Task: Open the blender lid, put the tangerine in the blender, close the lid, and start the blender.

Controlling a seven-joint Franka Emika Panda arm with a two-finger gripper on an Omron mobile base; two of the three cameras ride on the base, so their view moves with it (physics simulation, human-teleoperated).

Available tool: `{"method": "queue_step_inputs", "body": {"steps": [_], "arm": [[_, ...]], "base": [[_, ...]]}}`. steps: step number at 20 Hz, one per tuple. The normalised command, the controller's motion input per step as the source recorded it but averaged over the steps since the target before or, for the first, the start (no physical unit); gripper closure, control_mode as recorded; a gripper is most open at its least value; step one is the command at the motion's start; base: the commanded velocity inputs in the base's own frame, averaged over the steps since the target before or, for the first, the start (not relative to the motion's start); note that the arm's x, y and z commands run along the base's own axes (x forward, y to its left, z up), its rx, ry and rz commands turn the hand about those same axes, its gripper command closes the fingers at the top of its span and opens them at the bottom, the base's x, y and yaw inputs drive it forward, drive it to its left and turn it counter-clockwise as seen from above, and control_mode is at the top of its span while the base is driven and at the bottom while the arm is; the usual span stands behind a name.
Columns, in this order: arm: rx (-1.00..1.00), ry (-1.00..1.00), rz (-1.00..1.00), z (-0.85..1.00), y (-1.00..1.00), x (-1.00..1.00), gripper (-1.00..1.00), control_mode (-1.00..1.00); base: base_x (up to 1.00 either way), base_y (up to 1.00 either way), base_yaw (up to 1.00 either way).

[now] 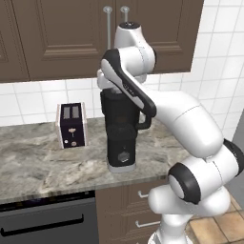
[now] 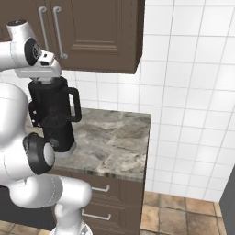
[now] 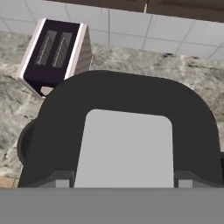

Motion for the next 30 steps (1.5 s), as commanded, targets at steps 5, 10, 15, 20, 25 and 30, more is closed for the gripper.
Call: {"method": "queue_step_inputs", "body": {"steps": [5, 10, 15, 20, 25, 30], "arm": [[0.00, 0.11, 0.00, -0.61, 0.06, 0.00, 1.00, -1.00], [0.00, 0.01, 0.00, -0.53, 0.00, -0.03, -1.00, -1.00], [0.00, -0.07, 0.00, -0.37, 0.00, -0.15, -1.00, -1.00], [0.00, -0.14, 0.00, -0.07, 0.00, 0.00, -1.00, -1.00], [0.00, -0.19, 0.00, 0.00, 0.00, 0.00, -1.00, -1.00], [0.00, -0.25, 0.00, 0.09, 0.01, -0.07, -1.00, -1.00]], "base": [[0.00, 0.00, 0.00], [0.00, 0.00, 0.00], [0.00, 0.00, 0.00], [0.00, 0.00, 0.00], [0.00, 0.00, 0.00], [0.00, 0.00, 0.00]]}}
